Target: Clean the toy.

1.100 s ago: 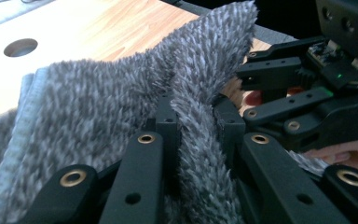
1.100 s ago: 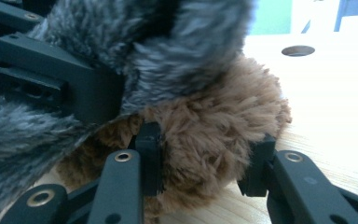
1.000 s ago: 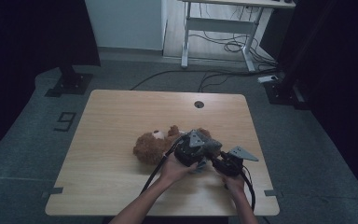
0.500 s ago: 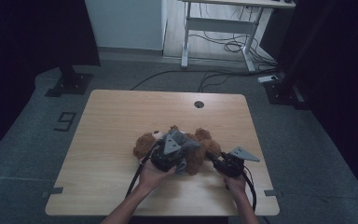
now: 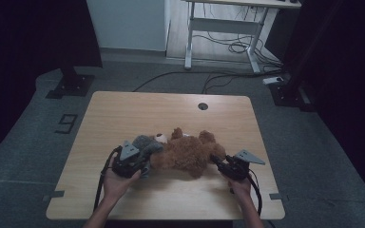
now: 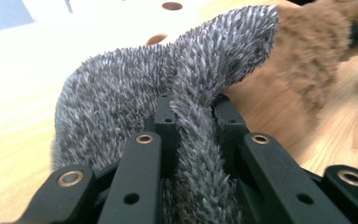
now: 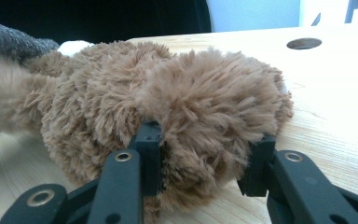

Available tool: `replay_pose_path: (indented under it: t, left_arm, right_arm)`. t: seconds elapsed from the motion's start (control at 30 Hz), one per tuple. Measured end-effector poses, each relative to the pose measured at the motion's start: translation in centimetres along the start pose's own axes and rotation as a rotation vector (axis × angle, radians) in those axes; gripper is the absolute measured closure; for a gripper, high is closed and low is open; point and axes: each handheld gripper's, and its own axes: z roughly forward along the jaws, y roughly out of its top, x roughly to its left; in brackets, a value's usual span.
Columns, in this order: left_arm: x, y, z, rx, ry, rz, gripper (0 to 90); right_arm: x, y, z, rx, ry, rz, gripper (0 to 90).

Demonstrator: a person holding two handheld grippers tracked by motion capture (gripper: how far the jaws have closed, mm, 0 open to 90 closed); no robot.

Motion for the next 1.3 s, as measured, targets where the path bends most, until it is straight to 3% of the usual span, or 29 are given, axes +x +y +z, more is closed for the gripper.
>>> replay_pose_path:
  t: [0.13,0.27,0.3,0.37,0.4,0.47,0.5,0.53,0.6,0.63,0.7,0.73,0.77,0.87,0.9,1.03,1.13,1.2,1.23,1.3]
  left_arm:
    - [1.0,-0.6,-0.3,0.005,0.024,-0.032,75.2]
    - [0.1,0.3,-0.8,-0.034,-0.003,-0.033,75.2]
    - [-1.3,1.5,-1.1,-0.071,-0.054,-0.022,75.3]
    - [-3.1,2.9,-0.9,-0.096,-0.072,0.023,75.3]
    - [-3.1,2.9,-0.9,-0.096,-0.072,0.023,75.3]
    - [-4.9,4.5,-0.4,-0.106,-0.112,0.053,75.3]
    - [-6.8,6.1,0.5,-0.109,-0.136,0.086,75.2]
    - [-6.8,6.1,0.5,-0.109,-0.136,0.086,75.2]
    - [-8.7,7.6,2.1,-0.089,-0.155,0.122,75.2]
    - [-10.5,8.8,3.9,-0.065,-0.174,0.153,75.1]
    - [-12.1,9.7,5.5,-0.042,-0.192,0.174,75.1]
    - [-12.1,9.7,5.5,-0.042,-0.192,0.174,75.0]
    - [-13.4,10.4,6.8,-0.023,-0.196,0.206,75.0]
    - [-14.5,10.7,8.0,0.000,-0.197,0.225,75.0]
    - [-15.2,10.9,9.4,0.039,-0.186,0.248,75.0]
    - [-15.3,10.3,10.7,0.078,-0.171,0.246,74.9]
    - [-14.6,9.1,11.6,0.104,-0.158,0.235,75.0]
    - [-14.1,8.5,11.4,0.100,-0.161,0.217,75.3]
    - [-14.0,8.2,10.9,0.094,-0.136,0.219,75.5]
    - [-14.0,8.2,10.6,0.094,-0.126,0.221,75.6]
  right_arm:
    - [0.0,0.0,0.0,0.001,-0.001,0.007,60.0]
    - [0.0,0.0,0.0,0.000,-0.003,0.010,60.0]
    - [-0.1,0.0,0.0,-0.001,-0.003,0.012,60.0]
    - [-0.1,0.0,0.0,-0.001,-0.004,0.012,60.0]
    - [-0.1,0.0,0.0,-0.001,-0.004,0.012,60.0]
    - [0.0,0.0,0.0,-0.001,-0.005,0.015,60.0]
    - [0.0,-0.1,0.0,-0.001,-0.004,0.015,59.9]
    - [0.0,-0.1,0.0,-0.001,-0.004,0.015,59.9]
    - [0.0,-0.1,0.0,-0.001,-0.002,0.016,59.9]
    - [0.0,-0.1,0.0,-0.002,0.001,0.021,59.9]
    - [-0.1,-0.2,0.0,-0.004,0.003,0.019,59.8]
    - [-0.1,-0.2,0.0,-0.004,0.003,0.019,59.8]
    - [-0.1,-0.4,0.0,-0.009,0.003,0.023,59.8]
    - [-0.1,-0.3,0.0,-0.009,0.001,0.020,59.7]
    - [-0.1,-0.3,0.0,-0.010,0.001,0.017,59.6]
    - [-0.1,-0.3,0.0,-0.010,0.003,0.024,59.5]
    - [0.0,-0.3,0.0,-0.010,0.000,0.014,59.5]
    - [0.0,-0.4,0.1,-0.003,0.000,0.008,59.5]
    - [0.0,-0.5,0.2,0.000,0.006,0.004,59.3]
    - [0.0,-0.4,0.1,-0.001,0.006,0.006,59.3]
